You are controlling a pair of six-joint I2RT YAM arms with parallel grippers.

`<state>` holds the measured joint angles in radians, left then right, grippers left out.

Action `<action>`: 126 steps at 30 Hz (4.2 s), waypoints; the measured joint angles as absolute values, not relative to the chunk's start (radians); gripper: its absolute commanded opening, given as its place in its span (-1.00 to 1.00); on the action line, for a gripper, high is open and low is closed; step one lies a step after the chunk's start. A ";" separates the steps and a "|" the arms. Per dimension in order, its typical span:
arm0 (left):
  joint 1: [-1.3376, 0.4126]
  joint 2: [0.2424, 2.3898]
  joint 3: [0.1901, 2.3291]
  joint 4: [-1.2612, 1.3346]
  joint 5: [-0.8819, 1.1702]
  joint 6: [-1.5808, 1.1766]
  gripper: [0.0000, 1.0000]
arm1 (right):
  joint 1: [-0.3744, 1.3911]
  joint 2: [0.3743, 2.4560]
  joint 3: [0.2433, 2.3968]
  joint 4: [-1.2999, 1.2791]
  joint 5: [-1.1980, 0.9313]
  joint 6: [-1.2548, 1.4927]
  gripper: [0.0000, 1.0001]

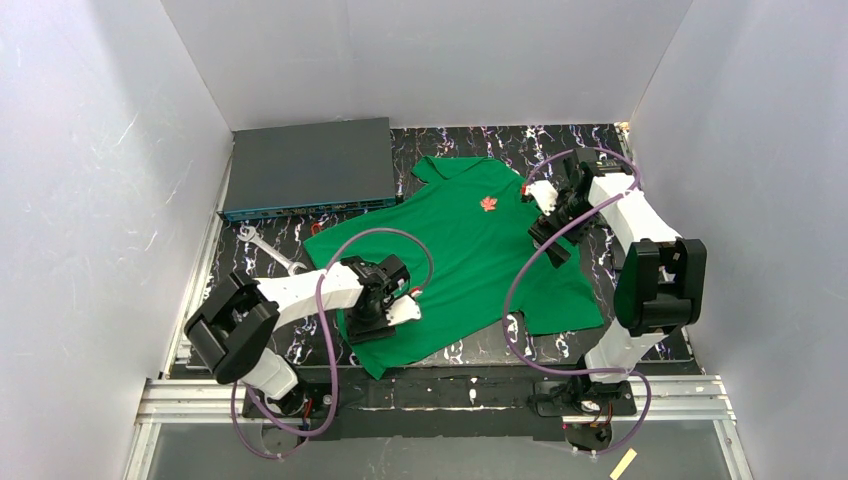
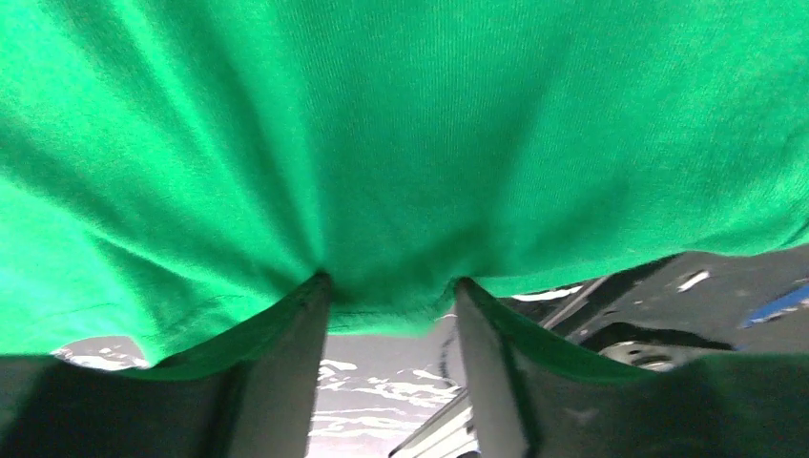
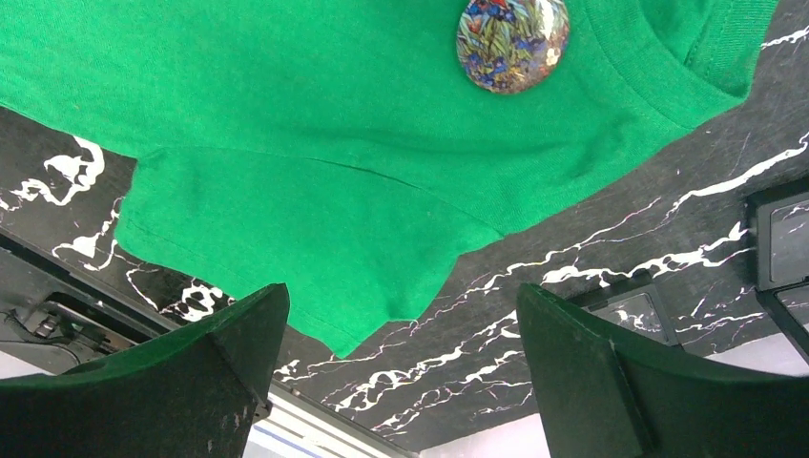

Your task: Remove the brooch from the garment

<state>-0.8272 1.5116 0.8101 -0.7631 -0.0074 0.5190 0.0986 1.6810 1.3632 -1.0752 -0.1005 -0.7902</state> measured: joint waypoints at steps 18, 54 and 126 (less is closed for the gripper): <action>-0.428 1.262 0.660 -0.836 -0.063 0.852 -1.00 | 0.099 1.711 1.363 -1.114 -0.103 -0.813 0.93; -0.160 1.336 1.307 -0.614 0.265 0.205 0.97 | 0.546 1.537 1.011 -0.684 -0.075 -0.742 0.36; -0.678 1.658 0.932 0.230 0.782 0.461 0.06 | 0.298 1.819 1.364 -1.007 -0.390 -0.790 -0.97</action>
<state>-0.6777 1.6585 0.9321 0.2298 0.7818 0.4614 0.2977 1.8191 1.3640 -1.0073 -0.3897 -0.7902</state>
